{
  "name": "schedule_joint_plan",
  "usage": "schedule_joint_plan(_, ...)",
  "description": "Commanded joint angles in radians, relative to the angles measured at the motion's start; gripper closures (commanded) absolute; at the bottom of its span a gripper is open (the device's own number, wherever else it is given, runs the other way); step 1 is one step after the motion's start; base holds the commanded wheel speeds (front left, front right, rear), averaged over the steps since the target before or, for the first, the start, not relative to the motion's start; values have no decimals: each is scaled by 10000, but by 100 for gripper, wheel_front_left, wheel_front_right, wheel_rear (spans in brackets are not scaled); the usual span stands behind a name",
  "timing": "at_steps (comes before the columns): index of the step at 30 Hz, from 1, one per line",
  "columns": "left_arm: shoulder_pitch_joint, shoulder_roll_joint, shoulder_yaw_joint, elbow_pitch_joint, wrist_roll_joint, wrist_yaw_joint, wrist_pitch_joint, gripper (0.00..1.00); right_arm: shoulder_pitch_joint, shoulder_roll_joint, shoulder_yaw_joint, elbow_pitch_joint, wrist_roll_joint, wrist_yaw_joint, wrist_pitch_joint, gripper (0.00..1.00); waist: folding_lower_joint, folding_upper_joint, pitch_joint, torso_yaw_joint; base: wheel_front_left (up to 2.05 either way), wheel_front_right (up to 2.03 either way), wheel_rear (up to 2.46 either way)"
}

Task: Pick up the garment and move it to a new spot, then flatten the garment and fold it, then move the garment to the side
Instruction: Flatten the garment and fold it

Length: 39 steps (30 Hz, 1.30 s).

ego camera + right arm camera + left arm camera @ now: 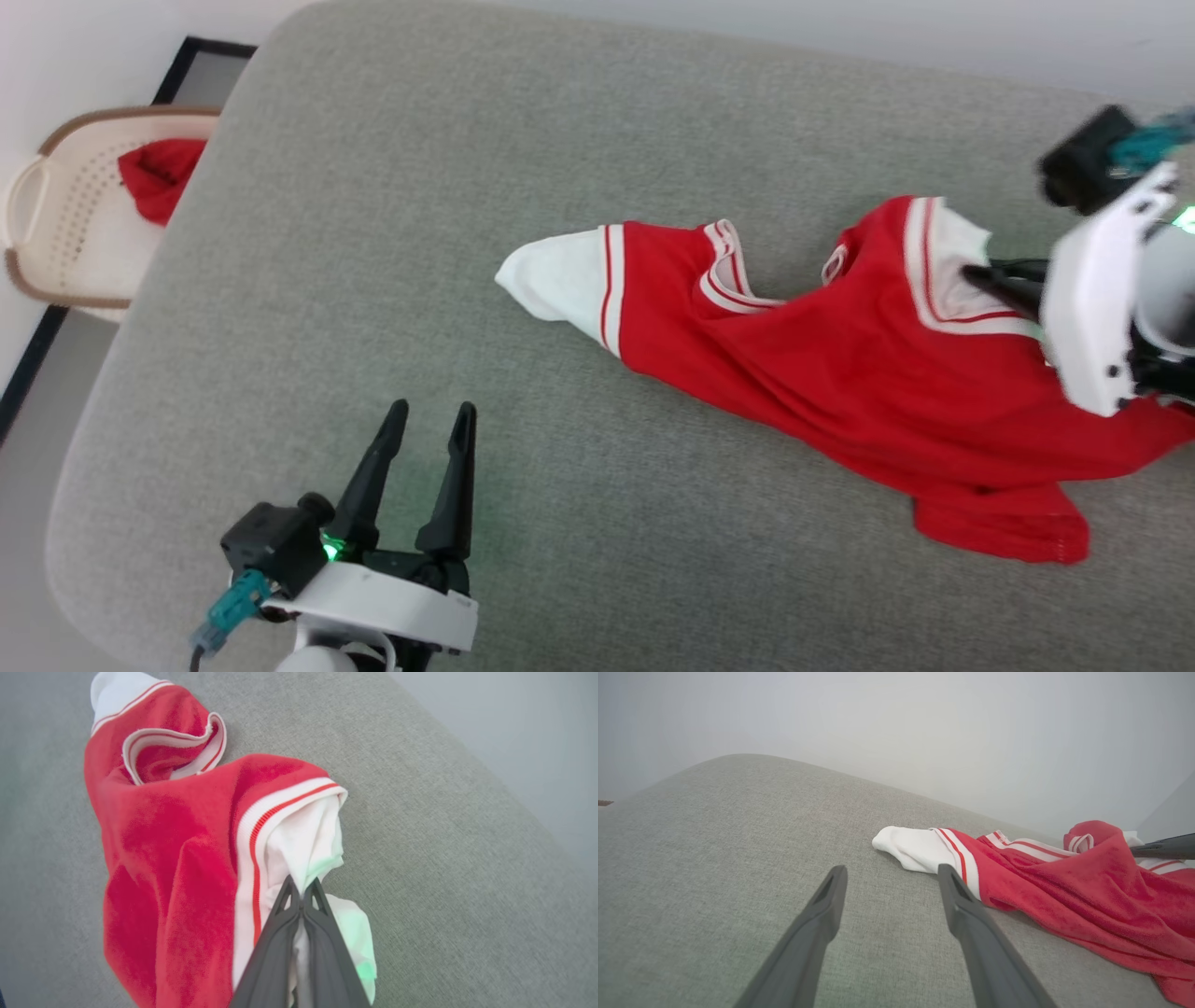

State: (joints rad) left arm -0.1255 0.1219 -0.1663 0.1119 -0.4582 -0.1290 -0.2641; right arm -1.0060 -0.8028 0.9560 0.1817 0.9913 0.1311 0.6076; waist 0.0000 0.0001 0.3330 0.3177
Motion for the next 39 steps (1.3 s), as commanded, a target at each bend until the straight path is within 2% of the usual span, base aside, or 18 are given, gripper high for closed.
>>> schedule_joint_plan(1,96,73,45,-37,35,-28,0,0,382,-150,-452,116,283,-6,-345,100,0,-1,-154,-228,0,0,0)
schedule_joint_plan(9,267,232,159,-245,104,-29,0,0,2225,-652,-2994,1208,864,-6,-1877,100,0,-1,-212,-773,0,0,0)
schedule_joint_plan(16,185,367,158,-370,108,-29,0,0,3307,-191,-5523,2623,626,-7,-2676,100,0,-1,-130,-1032,0,0,0)
schedule_joint_plan(18,170,390,149,-395,107,-29,0,0,3498,41,-6142,3024,407,-7,-2757,100,0,-1,-113,-1076,0,0,0)
schedule_joint_plan(19,170,390,149,-395,107,-29,0,0,3498,41,-6142,3024,407,-7,-2757,100,0,-1,-113,-1076,0,0,0)
schedule_joint_plan(24,131,468,125,-416,70,-29,0,0,3794,513,-7344,4043,-885,-7,-2909,100,0,-1,-65,-1095,0,0,0)
schedule_joint_plan(28,120,516,136,-428,67,-29,0,0,3881,1036,-8023,4362,-1946,-7,-2938,100,0,-1,5,-1132,0,0,0)
schedule_joint_plan(29,102,523,142,-431,64,-29,0,0,3885,1108,-8165,4399,-2230,-8,-2979,95,0,-1,27,-1145,0,0,0)
schedule_joint_plan(31,71,542,167,-427,56,-29,0,0,3780,1386,-8615,4486,-2735,-8,-3179,51,0,-1,64,-1182,0,0,0)
schedule_joint_plan(32,67,566,194,-424,60,-29,0,0,3727,1496,-8803,4519,-3055,-7,-3282,0,0,-1,72,-1212,0,0,0)
schedule_joint_plan(36,38,760,281,-440,115,-29,0,0,3840,1971,-9452,4197,-3907,-7,-3652,0,0,-1,2,-1382,0,0,0)
schedule_joint_plan(39,-118,1138,330,-510,182,-29,0,0,4217,2283,-9851,3608,-4346,-8,-3976,0,0,-1,-143,-1558,0,0,0)
